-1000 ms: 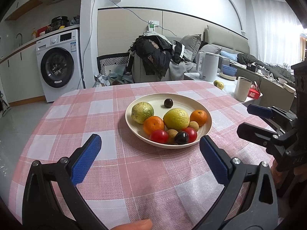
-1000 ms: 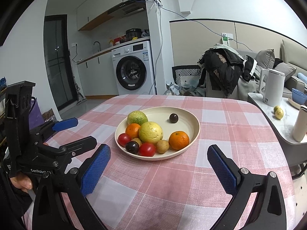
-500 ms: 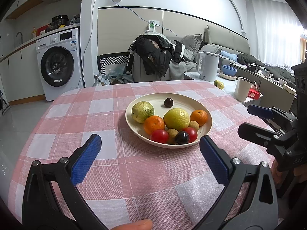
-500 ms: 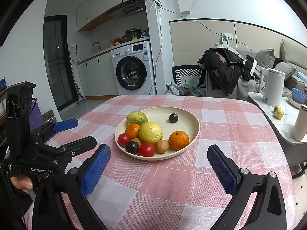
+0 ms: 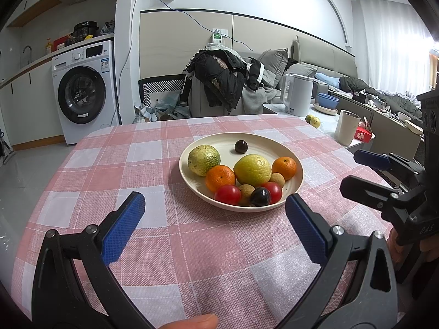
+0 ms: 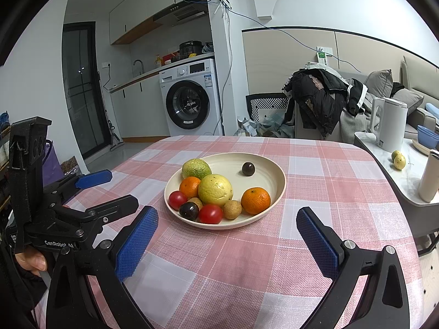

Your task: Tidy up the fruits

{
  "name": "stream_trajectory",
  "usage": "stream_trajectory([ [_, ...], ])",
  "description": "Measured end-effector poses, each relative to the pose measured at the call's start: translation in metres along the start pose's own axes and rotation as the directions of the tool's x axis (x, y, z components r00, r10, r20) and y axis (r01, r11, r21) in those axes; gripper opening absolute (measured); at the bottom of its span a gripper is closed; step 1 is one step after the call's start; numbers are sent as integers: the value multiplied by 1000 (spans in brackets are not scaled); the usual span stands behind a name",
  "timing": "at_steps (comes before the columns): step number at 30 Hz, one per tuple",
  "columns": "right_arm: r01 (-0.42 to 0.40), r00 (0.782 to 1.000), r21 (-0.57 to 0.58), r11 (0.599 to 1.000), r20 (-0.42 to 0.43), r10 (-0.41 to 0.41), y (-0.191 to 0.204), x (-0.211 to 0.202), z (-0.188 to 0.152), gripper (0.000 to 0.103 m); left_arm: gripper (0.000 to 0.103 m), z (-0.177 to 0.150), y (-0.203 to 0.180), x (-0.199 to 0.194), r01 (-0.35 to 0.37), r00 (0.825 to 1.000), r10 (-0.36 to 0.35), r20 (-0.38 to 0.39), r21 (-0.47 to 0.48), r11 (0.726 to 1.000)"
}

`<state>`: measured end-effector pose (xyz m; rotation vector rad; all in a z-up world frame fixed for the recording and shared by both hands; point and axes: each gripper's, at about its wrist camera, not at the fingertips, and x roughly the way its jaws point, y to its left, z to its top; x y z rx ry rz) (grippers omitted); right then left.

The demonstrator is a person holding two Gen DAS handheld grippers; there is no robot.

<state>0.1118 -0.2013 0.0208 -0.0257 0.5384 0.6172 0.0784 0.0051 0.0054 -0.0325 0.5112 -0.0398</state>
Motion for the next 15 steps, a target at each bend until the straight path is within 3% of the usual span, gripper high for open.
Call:
stream_trajectory([
  [15, 0, 1000, 0, 1000, -1, 0, 0, 0, 0, 103, 102, 0, 0, 0, 2, 1000, -2, 1, -1, 1000],
])
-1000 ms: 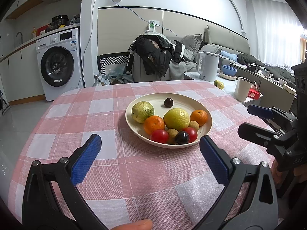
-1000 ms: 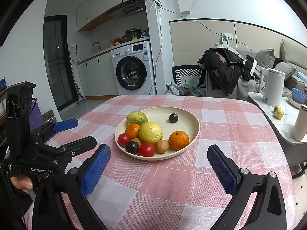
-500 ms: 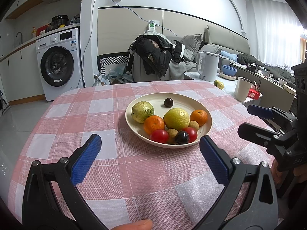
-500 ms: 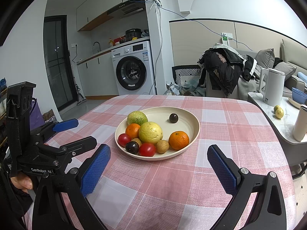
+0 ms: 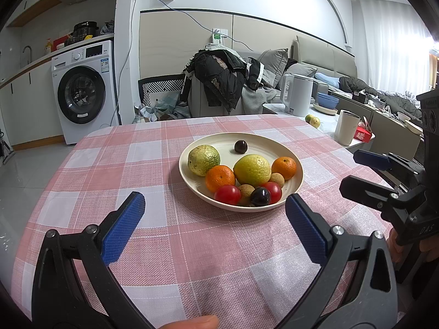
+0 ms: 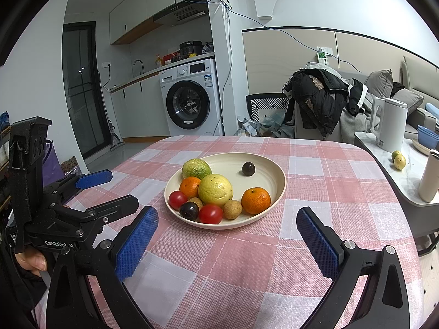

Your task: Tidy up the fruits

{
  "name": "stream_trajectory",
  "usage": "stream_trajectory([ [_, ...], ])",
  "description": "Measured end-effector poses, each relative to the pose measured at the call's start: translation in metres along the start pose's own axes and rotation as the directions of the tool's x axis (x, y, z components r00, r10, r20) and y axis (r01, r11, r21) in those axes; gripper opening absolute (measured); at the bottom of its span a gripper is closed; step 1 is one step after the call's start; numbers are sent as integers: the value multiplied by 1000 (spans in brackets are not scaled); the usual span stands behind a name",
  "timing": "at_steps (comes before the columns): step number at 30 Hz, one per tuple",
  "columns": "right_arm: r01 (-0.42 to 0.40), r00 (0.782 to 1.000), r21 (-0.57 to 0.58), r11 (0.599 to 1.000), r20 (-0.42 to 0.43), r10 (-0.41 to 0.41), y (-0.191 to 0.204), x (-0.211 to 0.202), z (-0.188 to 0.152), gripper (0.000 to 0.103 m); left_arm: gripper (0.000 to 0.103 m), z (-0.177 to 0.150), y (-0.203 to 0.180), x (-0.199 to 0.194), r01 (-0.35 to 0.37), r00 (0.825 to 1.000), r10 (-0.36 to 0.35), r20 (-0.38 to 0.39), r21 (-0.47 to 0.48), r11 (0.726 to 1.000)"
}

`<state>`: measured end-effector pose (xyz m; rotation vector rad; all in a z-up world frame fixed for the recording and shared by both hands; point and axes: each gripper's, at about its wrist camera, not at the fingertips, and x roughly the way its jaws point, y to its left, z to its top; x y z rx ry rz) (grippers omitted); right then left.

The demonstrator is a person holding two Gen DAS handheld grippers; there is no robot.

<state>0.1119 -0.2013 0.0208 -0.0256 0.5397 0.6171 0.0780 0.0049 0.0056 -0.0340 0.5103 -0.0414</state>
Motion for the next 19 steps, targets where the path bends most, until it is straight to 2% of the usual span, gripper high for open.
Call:
stream_trajectory([
  [19, -1, 1000, 0, 1000, 0, 1, 0, 0, 0, 103, 102, 0, 1, 1, -2, 1000, 2, -2, -2, 1000],
])
